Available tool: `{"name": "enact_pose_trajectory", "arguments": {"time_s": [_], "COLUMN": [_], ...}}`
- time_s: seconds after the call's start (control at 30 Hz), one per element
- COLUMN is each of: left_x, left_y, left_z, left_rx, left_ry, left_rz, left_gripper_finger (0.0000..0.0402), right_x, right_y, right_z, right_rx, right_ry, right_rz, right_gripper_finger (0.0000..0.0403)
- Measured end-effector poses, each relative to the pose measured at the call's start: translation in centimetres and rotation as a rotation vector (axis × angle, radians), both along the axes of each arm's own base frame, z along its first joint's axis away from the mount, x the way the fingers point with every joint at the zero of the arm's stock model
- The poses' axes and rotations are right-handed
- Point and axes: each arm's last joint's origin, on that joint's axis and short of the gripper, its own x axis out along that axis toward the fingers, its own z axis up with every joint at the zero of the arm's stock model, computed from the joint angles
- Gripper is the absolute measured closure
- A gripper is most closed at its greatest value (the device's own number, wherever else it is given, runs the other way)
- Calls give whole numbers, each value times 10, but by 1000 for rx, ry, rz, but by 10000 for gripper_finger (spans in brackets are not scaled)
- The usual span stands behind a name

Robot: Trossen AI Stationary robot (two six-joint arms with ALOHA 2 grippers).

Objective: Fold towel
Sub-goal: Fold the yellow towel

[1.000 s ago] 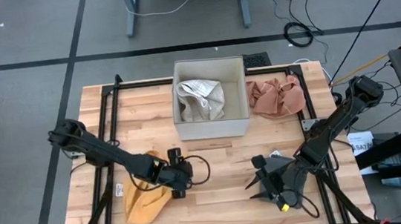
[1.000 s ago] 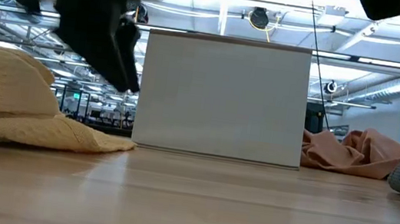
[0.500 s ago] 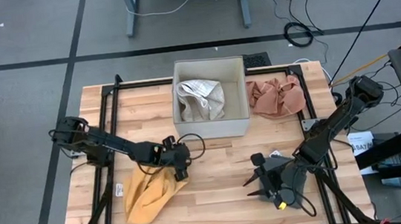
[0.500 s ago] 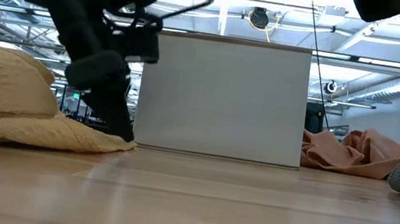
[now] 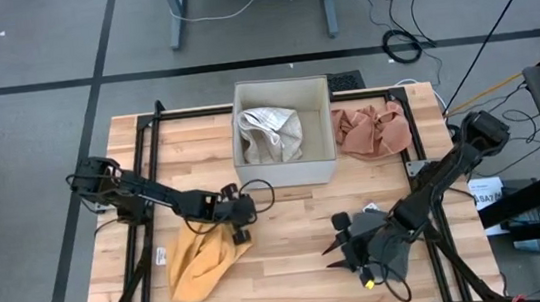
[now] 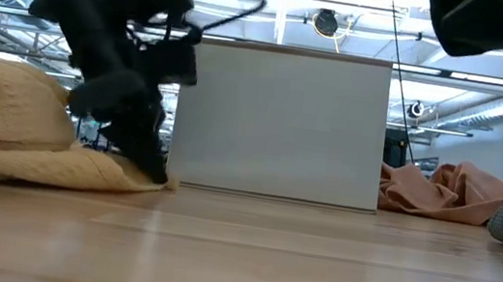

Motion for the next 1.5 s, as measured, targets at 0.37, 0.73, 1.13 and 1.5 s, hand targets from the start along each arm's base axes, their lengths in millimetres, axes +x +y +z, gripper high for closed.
{"name": "enact_pose_trajectory", "arguments": {"time_s": [0.37,0.73,1.13,1.5], "left_x": [46,29,23,18], "left_y": [-70,-123,-114,-124], "left_z": [107,213,211,211], "left_rx": [-89,129,297,293], "left_ry": [-263,-300,-230,-240], "left_rz": [-406,-450,-301,-331], "left_gripper_finger": [396,398,399,399], "right_x": [13,27,39,53], "right_y": [-4,6,16,-1], "right_z": [-18,-16,-53,-72], "right_rx": [24,-8,82,75], "right_ry": [25,-149,-91,-45], "right_rz": [-115,4,77,-33], "right_gripper_finger": [261,261,261,227]}}
